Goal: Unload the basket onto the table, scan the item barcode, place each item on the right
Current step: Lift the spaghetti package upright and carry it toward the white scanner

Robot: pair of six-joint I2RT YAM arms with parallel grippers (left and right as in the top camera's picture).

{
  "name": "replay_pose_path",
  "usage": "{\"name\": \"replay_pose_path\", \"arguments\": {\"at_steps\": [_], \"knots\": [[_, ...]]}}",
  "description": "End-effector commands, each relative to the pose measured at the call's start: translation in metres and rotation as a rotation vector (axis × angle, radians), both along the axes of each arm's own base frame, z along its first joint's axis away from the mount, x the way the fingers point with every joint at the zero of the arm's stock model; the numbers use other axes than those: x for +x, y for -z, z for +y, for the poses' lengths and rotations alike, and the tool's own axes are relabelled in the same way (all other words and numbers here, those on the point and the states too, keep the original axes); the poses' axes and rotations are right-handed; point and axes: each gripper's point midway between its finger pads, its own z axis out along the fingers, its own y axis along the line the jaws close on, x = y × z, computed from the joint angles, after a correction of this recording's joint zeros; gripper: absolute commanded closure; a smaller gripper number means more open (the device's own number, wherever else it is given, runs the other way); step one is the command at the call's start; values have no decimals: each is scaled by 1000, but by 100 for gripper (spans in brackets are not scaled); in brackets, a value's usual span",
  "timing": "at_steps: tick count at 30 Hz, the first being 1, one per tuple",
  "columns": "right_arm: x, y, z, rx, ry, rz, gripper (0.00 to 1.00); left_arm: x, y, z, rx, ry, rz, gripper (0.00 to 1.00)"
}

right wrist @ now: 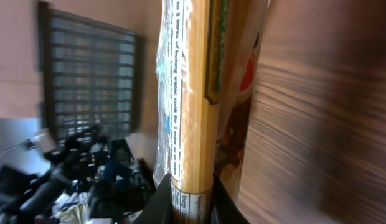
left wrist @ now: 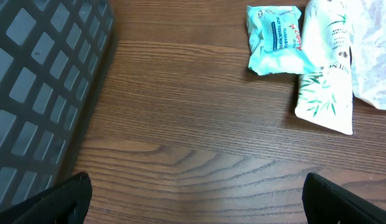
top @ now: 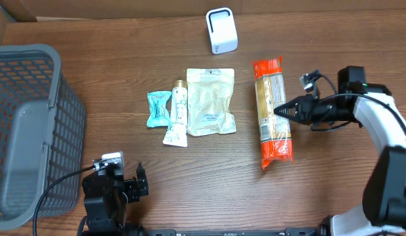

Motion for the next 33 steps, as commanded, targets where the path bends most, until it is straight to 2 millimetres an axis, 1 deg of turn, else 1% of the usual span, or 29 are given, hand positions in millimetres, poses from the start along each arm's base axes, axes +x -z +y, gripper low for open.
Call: {"name": "replay_pose_path", "arguments": {"at_steps": [1, 4, 7, 8, 14, 23, 27, 30, 31, 33], "knots": [[2, -63, 7, 185, -22, -155, 96, 1, -1, -1, 8, 14, -4, 1], [0, -80, 8, 285, -27, -170, 96, 1, -1, -1, 9, 14, -4, 0], [-3, -102, 10, 413, -45, -212, 96, 1, -1, -1, 8, 14, -4, 0], [-3, -105, 9, 429, -45, -211, 96, 1, -1, -1, 8, 14, -4, 0], [-1, -107, 7, 430, -37, -196, 96, 1, -1, -1, 8, 14, -4, 0], [6, -115, -6, 428, 4, -195, 96, 1, -1, -1, 8, 14, -4, 1], [11, -124, -7, 424, -1, -219, 96, 1, -1, -1, 8, 14, -4, 1], [16, -136, -8, 414, -7, -247, 96, 1, -1, -1, 8, 14, -4, 1], [19, -140, -8, 397, -6, -248, 96, 1, -1, -1, 8, 14, -4, 1], [33, -138, -8, 268, 24, -239, 96, 1, -1, -1, 8, 14, -4, 0]]}}
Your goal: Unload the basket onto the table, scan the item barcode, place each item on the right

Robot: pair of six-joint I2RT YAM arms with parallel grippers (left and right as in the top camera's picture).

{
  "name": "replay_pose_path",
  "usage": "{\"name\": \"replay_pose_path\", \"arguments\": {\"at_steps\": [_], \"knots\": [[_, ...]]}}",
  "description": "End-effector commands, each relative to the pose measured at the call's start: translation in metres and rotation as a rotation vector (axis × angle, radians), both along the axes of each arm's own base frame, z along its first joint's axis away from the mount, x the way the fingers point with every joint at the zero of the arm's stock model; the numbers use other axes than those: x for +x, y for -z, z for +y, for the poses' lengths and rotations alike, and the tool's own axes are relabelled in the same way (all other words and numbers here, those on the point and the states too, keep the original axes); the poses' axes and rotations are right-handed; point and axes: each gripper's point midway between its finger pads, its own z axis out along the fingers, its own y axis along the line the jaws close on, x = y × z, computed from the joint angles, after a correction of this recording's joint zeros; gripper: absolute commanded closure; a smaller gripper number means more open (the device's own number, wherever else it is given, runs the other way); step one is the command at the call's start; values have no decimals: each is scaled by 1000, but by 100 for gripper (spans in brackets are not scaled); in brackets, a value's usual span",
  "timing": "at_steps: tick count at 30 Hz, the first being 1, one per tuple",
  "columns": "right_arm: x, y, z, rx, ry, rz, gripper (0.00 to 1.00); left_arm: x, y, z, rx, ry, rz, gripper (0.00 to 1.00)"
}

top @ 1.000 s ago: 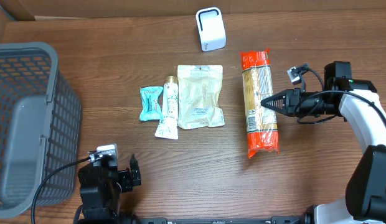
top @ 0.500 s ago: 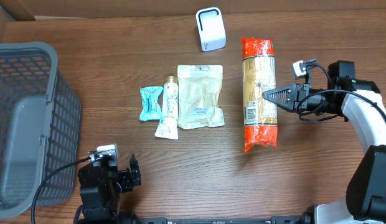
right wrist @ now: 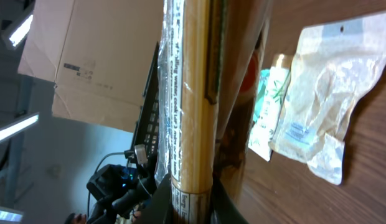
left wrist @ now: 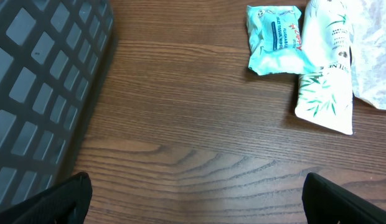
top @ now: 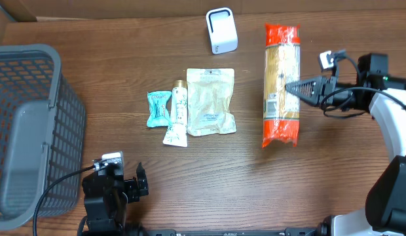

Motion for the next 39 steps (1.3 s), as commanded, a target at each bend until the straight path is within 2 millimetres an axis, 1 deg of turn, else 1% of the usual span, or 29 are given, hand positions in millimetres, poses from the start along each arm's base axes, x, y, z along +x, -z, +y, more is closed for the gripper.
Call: {"name": "replay_pose_path", "arguments": {"at_steps": [1, 3, 4, 8, 10, 11, 12, 14, 16, 19, 21, 25, 30, 35, 39], "knots": [[18, -43, 3, -101, 30, -84, 96, 1, -1, -1, 9, 14, -4, 0], [38, -43, 4, -292, 100, -104, 96, 1, -1, -1, 8, 14, -4, 0], [46, -46, 7, -366, 129, -122, 96, 1, -1, -1, 8, 14, -4, 1], [74, -64, 26, -657, 237, -288, 96, 1, -1, -1, 8, 14, -4, 0], [89, -68, 34, -775, 303, -379, 96, 1, -1, -1, 8, 14, -4, 0], [99, -70, 37, -858, 365, -426, 96, 1, -1, -1, 8, 14, -4, 1], [105, -70, 38, -929, 394, -472, 96, 1, -1, -1, 8, 14, -4, 1], [111, -72, 47, -1062, 399, -592, 96, 1, -1, -1, 8, 14, -4, 1], [113, -76, 65, -1170, 340, -751, 96, 1, -1, -1, 8, 14, -4, 1], [119, -79, 89, -1244, 250, -948, 96, 1, -1, -1, 8, 14, -4, 0], [128, -81, 99, -1267, 220, -1049, 96, 1, -1, -1, 8, 14, -4, 0], [154, -79, 110, -1298, 217, -1186, 96, 1, -1, -1, 8, 14, -4, 1], [187, -70, 124, -1357, 204, -1367, 96, 1, -1, -1, 8, 14, -4, 0], [218, -65, 138, -1362, 284, -1502, 96, 1, -1, -1, 8, 14, -4, 1], [239, -70, 146, -1342, 405, -1604, 96, 1, -1, -1, 8, 14, -4, 1]]}}
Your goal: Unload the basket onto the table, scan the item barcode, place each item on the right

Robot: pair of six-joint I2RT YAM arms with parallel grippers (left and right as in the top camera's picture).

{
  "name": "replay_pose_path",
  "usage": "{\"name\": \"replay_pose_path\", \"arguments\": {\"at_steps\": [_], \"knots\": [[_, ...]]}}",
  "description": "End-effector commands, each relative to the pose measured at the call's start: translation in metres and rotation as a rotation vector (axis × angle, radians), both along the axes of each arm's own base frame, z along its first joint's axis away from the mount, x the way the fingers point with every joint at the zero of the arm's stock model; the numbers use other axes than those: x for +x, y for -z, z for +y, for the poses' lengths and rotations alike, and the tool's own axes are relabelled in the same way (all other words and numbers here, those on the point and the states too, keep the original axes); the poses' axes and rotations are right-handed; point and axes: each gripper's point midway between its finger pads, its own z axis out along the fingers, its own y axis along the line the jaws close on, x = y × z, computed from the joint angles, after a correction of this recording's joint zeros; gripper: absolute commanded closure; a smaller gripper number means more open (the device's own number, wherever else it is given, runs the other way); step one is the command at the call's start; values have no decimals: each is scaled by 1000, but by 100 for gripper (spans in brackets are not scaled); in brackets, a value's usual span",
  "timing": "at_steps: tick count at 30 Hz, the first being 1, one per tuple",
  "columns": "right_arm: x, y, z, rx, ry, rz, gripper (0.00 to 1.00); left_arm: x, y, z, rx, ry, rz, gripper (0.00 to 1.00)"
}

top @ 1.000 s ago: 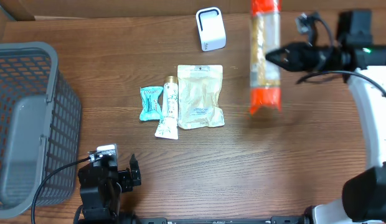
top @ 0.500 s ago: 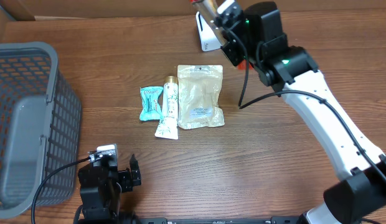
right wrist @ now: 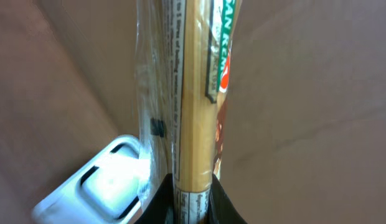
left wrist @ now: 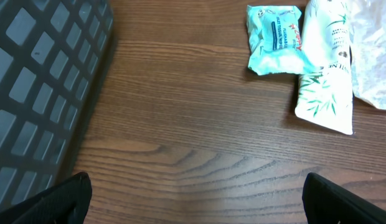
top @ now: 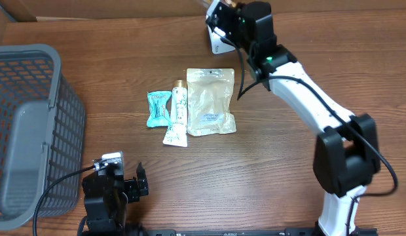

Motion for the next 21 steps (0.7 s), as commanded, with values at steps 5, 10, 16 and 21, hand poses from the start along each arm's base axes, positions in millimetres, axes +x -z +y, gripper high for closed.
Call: {"name": "replay_pose_path", "arguments": {"at_steps": [5, 10, 16, 21], "knots": [[21, -52, 7, 65, 6, -283, 96, 1, -1, -1, 8, 14, -4, 0], [30, -32, 12, 13, -5, -323, 96, 1, -1, -1, 8, 14, -4, 0], [38, 4, 17, -96, -26, -312, 96, 1, -1, -1, 9, 14, -4, 0], [39, 13, 19, -100, -32, -302, 96, 1, -1, -1, 8, 14, -4, 0]]}}
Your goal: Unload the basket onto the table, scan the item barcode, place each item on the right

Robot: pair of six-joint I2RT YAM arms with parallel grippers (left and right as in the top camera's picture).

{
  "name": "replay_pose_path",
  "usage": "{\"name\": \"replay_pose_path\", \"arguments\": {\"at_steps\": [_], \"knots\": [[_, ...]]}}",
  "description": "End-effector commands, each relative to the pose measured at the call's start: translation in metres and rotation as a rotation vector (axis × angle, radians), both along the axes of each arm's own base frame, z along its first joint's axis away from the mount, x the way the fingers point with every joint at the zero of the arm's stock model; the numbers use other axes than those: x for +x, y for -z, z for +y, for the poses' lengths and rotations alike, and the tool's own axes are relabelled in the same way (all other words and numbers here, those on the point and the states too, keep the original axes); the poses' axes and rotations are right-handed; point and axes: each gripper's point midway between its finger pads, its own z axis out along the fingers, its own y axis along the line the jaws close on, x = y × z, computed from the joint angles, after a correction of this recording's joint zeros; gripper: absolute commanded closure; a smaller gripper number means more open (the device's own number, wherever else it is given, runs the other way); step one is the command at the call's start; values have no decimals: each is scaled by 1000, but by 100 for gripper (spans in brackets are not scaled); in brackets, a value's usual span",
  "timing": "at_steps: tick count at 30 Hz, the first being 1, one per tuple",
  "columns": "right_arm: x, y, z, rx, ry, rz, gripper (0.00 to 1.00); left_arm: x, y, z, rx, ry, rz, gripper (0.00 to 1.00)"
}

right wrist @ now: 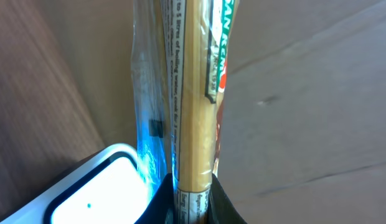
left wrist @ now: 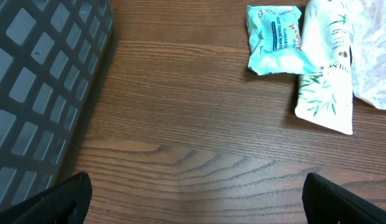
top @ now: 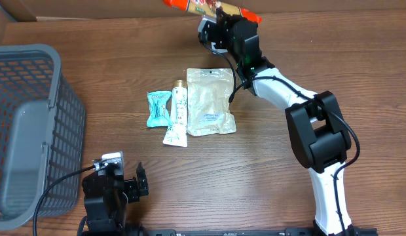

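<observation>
My right gripper (right wrist: pixel 192 202) is shut on a long spaghetti pack (right wrist: pixel 193 93) with orange-red ends. In the overhead view the pack (top: pixel 206 6) is held at the table's far edge, over the white barcode scanner, which the arm mostly hides. The right wrist view shows the scanner (right wrist: pixel 99 190) just left of the pack, with blue light falling on the wrapper. My left gripper (left wrist: pixel 193 208) is open, low over bare wood near the front edge, with nothing between its fingers (left wrist: pixel 56 202).
A grey mesh basket (top: pixel 26 124) stands at the left. A teal wipes packet (top: pixel 158 108), a white tube (top: pixel 177 115) and a beige pouch (top: pixel 209 101) lie side by side mid-table. Cardboard walls (right wrist: pixel 305 93) rise behind the table.
The right gripper has tilted the pack, whose orange ends now show at the top edge overhead. The scanner fills more of the wrist view and blue light now falls on the wrapper. The left arm is unchanged.
The right gripper was shut on the spaghetti pack low at the table's right side. Then the pack was higher and farther back on the right. Then it was at the scanner at the far edge. Now it is against the scanner in blue light. The left arm stayed still.
</observation>
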Motion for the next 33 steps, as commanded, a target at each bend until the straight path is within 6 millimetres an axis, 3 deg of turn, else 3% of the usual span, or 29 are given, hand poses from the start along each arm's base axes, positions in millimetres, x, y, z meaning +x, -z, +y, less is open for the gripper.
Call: {"name": "replay_pose_path", "arguments": {"at_steps": [1, 12, 15, 21, 24, 28, 31, 33], "knots": [[1, -60, 1, 43, -7, -125, 96, 1, -1, -1, 8, 14, -4, 0], [0, -61, 2, 44, -13, -125, 96, 1, -1, -1, 8, 14, -4, 0], [-3, -69, 4, 61, -16, -132, 96, 1, -1, -1, 8, 14, -4, 0], [-24, -125, -5, 176, 1, -74, 96, 1, -1, -1, 8, 14, -4, 0], [-53, -165, -18, 291, 15, 36, 96, 1, -1, -1, 8, 14, -4, 0], [-107, -220, -45, 591, 25, 234, 96, 1, -1, -1, 8, 14, -4, 1], [-143, -250, -71, 881, 14, 408, 96, 1, -1, -1, 8, 14, -4, 0], [-162, -259, -91, 1010, 5, 520, 96, 1, -1, -1, 8, 14, -4, 0]]}}
